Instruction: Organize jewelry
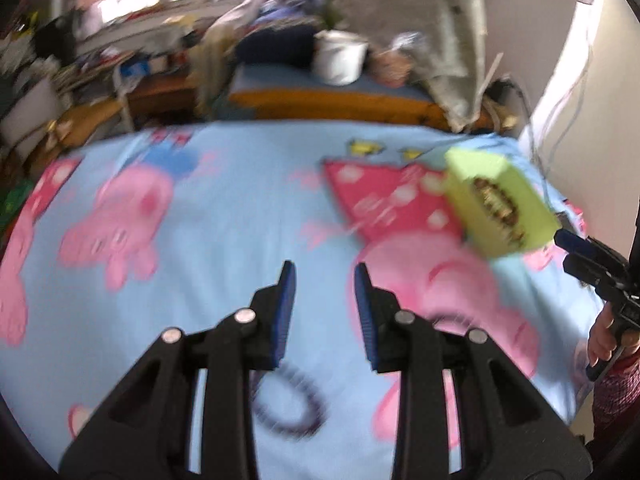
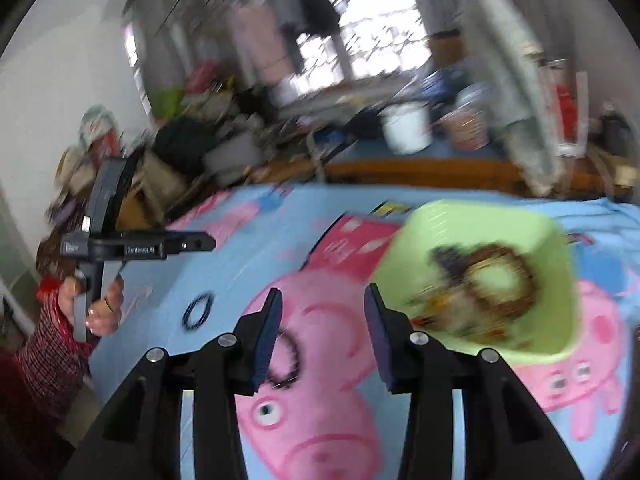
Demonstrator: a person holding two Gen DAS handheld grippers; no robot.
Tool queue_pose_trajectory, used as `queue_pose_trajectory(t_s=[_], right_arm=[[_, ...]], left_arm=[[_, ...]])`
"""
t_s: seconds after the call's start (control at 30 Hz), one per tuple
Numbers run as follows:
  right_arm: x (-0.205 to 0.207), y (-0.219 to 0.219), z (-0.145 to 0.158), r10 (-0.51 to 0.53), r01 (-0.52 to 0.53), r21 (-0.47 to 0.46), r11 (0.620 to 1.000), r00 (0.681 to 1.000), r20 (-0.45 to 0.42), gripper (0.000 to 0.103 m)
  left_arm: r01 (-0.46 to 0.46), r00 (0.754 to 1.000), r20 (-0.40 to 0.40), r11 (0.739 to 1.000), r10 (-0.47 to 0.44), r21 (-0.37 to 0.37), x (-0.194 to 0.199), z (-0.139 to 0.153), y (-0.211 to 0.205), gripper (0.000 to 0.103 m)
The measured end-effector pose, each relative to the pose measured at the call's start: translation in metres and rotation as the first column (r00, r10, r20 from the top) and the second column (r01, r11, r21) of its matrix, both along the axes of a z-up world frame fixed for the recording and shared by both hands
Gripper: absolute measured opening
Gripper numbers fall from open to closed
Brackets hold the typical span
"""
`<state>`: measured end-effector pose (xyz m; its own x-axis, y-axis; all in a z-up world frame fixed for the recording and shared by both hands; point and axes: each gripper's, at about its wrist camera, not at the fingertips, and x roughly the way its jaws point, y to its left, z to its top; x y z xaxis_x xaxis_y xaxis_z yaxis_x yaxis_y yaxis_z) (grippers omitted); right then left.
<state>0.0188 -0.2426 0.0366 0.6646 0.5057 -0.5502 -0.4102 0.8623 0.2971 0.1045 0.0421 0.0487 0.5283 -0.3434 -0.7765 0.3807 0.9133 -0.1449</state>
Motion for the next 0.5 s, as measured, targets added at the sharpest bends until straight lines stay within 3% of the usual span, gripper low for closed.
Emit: queue_pose_trajectory(t_s=[0.2, 0.5], right_arm=[[0.008, 0.058, -0.025, 0.101, -0.104, -0.038, 0.994, 0.991, -0.087, 0.012], [0.012, 0.051, -0.050, 0.012, -0.031, -0.129, 0.991, 0.990, -0.144, 0.011]], left_arm=[[-0.074, 0.996, -0.049, 0.997, 0.073, -0.010, -0.025, -0.032, 0.046, 0.038], [-0.058, 0.995, -0.084, 0.998, 0.059, 0.020, -0.029, -0.064, 0.052, 0.038]])
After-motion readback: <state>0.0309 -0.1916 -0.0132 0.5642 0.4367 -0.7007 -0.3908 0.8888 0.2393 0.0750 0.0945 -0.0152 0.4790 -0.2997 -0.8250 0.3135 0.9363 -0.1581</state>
